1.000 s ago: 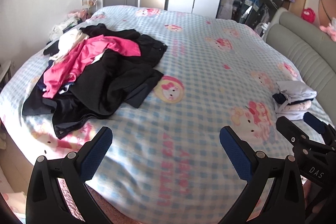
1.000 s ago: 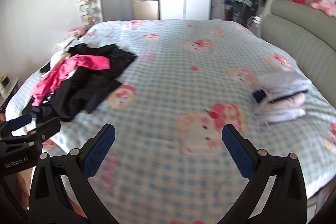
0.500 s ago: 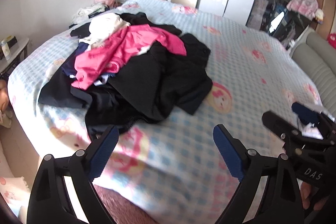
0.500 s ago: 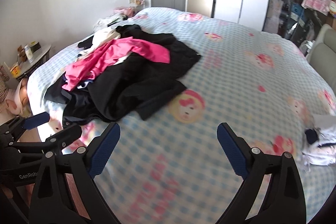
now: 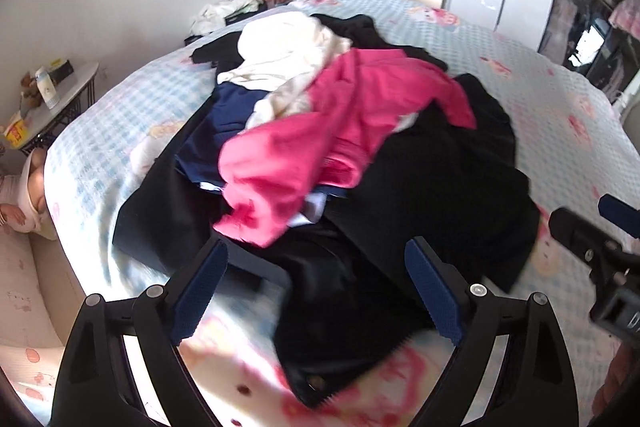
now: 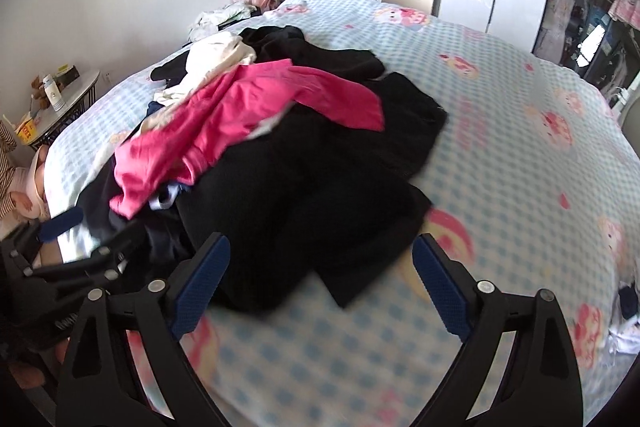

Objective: Fold clothes
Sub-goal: 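Grasp the pink and cream garment with both grippers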

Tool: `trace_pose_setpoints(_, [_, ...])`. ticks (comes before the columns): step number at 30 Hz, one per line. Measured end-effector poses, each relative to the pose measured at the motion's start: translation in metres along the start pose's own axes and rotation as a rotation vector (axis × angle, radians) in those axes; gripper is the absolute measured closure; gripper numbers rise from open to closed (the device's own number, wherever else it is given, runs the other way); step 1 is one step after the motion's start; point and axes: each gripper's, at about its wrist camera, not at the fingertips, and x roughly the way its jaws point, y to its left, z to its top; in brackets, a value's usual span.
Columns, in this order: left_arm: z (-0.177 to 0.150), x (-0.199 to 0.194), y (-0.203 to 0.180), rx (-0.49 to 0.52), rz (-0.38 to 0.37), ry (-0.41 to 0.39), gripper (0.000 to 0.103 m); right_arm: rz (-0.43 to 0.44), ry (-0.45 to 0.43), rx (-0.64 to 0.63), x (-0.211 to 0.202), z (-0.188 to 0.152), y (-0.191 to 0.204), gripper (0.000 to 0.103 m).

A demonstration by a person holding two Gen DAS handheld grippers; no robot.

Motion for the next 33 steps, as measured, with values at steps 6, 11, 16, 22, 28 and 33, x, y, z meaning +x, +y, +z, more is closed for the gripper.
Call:
trace_pose_setpoints(6, [0.025,0.048,0.045,-0.062,0.035,0.023,0.011,0.016,0.027,-0.083,0.058,0.043,0.053,0.014])
trace_pose_setpoints(11, [0.035,0.076,0.065,-0.105,-0.01,0.042,0.011,0.055,0.102,-0.12,0.098,0.051,0.078,0.02])
trace_pose_setpoints(16, [0.032,0.094,0.068,-0.115,-0.053,0.07,0.012,0.111,0.115,-0.136,0.119,0.049,0.083,0.022])
trace_pose_setpoints(22, [0.032,0.108,0.06,-0.073,-0.126,0.109,0.046,0.169,0.154,-0.131,0.139,0.046,0.089,0.036])
trace_pose_setpoints(28, [0.031,0.093,0.062,-0.07,-0.085,0.063,0.077,0.245,0.156,-0.15,0.141,0.041,0.101,0.044])
trace_pose_setpoints(33, [0.035,0.075,0.085,-0.159,-0.119,0.021,0.078,0.237,0.132,-0.166,0.138,0.044,0.107,0.02])
